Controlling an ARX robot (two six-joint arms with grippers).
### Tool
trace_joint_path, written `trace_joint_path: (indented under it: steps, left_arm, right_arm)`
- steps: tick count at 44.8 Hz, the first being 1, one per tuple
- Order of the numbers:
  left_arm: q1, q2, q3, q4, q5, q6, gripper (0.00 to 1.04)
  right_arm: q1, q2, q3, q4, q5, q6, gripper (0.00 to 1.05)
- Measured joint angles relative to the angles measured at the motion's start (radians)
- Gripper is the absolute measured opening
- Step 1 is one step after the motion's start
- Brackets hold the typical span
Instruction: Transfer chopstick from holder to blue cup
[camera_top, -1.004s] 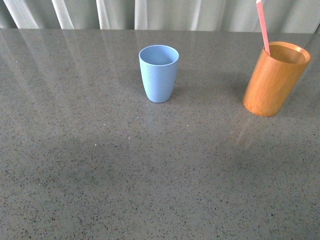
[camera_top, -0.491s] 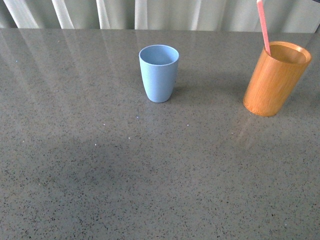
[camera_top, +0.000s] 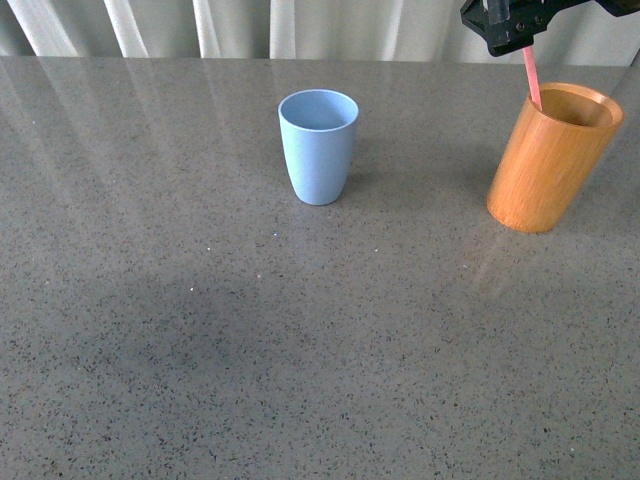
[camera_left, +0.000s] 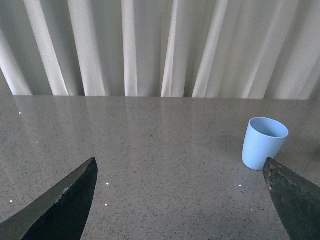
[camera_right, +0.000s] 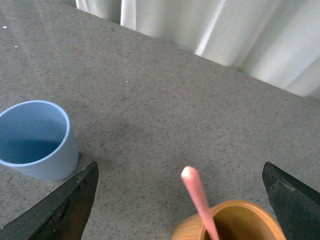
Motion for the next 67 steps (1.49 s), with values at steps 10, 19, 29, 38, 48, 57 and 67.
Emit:
trace_joint_path:
  steps: [10, 19, 29, 38, 48, 57, 67]
  left_arm:
    - [0.000, 0.000, 0.000, 0.000, 0.000, 0.000, 0.98]
    - [0.000, 0.000, 0.000, 0.000, 0.000, 0.000, 0.98]
    - [0.000, 0.000, 0.000, 0.000, 0.000, 0.000, 0.98]
    - [0.000, 0.000, 0.000, 0.000, 0.000, 0.000, 0.98]
    - [0.000, 0.000, 0.000, 0.000, 0.000, 0.000, 0.98]
    - [0.000, 0.000, 0.000, 0.000, 0.000, 0.000, 0.98]
    - [0.000, 0.000, 0.000, 0.000, 0.000, 0.000, 0.98]
  right_arm:
    - [-0.024, 0.065, 0.048, 0.005, 0.027, -0.002, 0.82]
    - [-0.026, 0.073, 0.048, 0.003, 0.027, -0.006, 0.41]
    - [-0.024, 0.075, 0.048, 0.006, 0.035, -0.015, 0.01]
    - [-0.024, 0.050, 0.034, 0.002, 0.031, -0.016, 0.01]
    - [-0.035, -0.023, 0.020, 0.015, 0.029, -0.032, 0.01]
    - [-0.067, -0.176, 0.062, 0.010, -0.003, 0.058, 0.01]
    - [-0.008, -0.319, 0.097, 0.037, -0.070, 0.215, 0.01]
